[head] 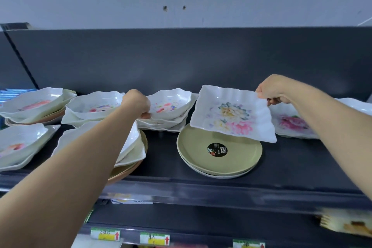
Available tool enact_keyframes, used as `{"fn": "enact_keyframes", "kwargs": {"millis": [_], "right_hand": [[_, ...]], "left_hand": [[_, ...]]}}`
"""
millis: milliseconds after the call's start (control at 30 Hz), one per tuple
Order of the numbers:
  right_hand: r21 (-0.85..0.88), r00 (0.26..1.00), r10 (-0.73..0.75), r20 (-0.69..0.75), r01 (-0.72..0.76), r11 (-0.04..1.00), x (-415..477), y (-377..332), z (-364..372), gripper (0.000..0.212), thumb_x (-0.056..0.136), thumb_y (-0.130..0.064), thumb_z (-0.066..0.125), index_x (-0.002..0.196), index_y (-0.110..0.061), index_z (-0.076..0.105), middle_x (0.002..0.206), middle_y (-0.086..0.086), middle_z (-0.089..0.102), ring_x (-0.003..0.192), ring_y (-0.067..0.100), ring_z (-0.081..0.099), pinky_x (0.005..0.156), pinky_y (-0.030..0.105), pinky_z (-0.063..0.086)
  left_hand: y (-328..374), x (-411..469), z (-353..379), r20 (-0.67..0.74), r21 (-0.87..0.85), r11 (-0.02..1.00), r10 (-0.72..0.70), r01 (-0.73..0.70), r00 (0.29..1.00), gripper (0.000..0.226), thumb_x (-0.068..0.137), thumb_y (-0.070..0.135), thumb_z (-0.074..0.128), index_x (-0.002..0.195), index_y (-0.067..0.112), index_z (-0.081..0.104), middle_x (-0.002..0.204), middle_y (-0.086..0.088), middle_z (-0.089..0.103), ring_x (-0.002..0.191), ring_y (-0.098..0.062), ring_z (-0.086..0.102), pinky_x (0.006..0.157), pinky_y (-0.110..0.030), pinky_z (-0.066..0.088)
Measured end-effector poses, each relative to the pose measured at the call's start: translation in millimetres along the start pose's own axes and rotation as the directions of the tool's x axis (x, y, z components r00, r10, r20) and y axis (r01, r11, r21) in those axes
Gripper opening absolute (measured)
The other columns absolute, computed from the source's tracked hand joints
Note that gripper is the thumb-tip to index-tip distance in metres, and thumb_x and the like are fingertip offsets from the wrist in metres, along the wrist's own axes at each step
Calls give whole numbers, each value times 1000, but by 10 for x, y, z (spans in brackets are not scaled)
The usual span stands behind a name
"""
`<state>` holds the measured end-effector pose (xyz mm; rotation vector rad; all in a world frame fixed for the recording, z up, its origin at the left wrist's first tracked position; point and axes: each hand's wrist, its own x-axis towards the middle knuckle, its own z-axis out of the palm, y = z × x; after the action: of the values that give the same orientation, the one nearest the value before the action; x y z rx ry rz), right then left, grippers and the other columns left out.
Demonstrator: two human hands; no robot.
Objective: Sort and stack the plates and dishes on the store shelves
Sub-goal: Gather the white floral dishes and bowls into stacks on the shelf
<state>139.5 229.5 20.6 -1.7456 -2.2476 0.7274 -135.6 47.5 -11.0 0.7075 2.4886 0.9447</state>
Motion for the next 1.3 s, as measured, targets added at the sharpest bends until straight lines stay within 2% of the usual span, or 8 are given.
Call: {"fn": "enact_keyframes", "kwargs": {"millis": [167,500,800,933,1067,1167,1233,1300], "right_hand": [[-14,995,74,-72,-75,997,51,45,-44,21,77,8,41,69,-8,51,64,11,45,49,16,33,48,19,25],[91,957,235,-168,-223,971,23,612,-520,34,86,10,38,56,-5,42,28,6,46,25,16,42,34,17,28],[274,872,466,-150,-417,867,18,1450,-649,26,90,3,40,65,-2,45,22,9,42,11,13,35,26,10,30],[325,845,528,-88,-477,817,-14,1710,-628,28,92,2,35,69,2,51,40,14,53,21,17,43,31,13,34],[440,827,561,-40,-490,753,-81,1808,-568,48,91,1,28,126,-12,58,72,12,49,48,23,52,36,21,34],[462,847,530,-44,-454,762,-126,1762,-487,52,93,5,23,137,-10,48,77,11,42,64,26,59,49,22,37],[452,856,517,-30,-450,770,-159,1734,-452,51,95,8,23,138,-9,43,95,16,46,83,29,70,45,21,41],[427,866,500,7,-455,782,-157,1748,-420,50,97,9,26,140,-13,39,109,18,49,67,26,70,33,15,39]], "left_hand": [[76,-58,-12,-81,58,998,36,-31,996,31,91,2,39,61,7,38,24,-3,48,23,-16,49,38,-22,37],[524,-357,9,-185,59,981,193,-185,964,25,89,-1,37,66,6,42,57,-13,60,11,-12,35,30,-17,33],[1028,-595,558,-90,46,955,297,-294,951,23,85,-4,39,65,7,43,34,-8,54,13,-12,38,38,-17,34],[1183,-693,790,-35,37,945,326,-325,945,28,85,-4,38,62,10,40,27,-4,50,14,-12,40,31,-10,33],[1288,-776,991,2,-5,939,343,-343,939,27,86,-4,40,62,9,41,21,-1,44,29,-19,54,48,-22,47],[1315,-843,1104,13,-9,929,369,-369,929,26,85,-4,40,62,9,40,29,-6,50,42,-22,56,51,-25,46],[1317,-865,1157,18,-9,923,384,-384,923,23,84,-3,39,65,10,41,36,-9,53,33,-19,54,48,-23,43],[1320,-881,1198,30,-3,922,388,-388,921,22,85,-2,39,65,9,42,32,-8,52,26,-17,50,47,-21,41]]}}
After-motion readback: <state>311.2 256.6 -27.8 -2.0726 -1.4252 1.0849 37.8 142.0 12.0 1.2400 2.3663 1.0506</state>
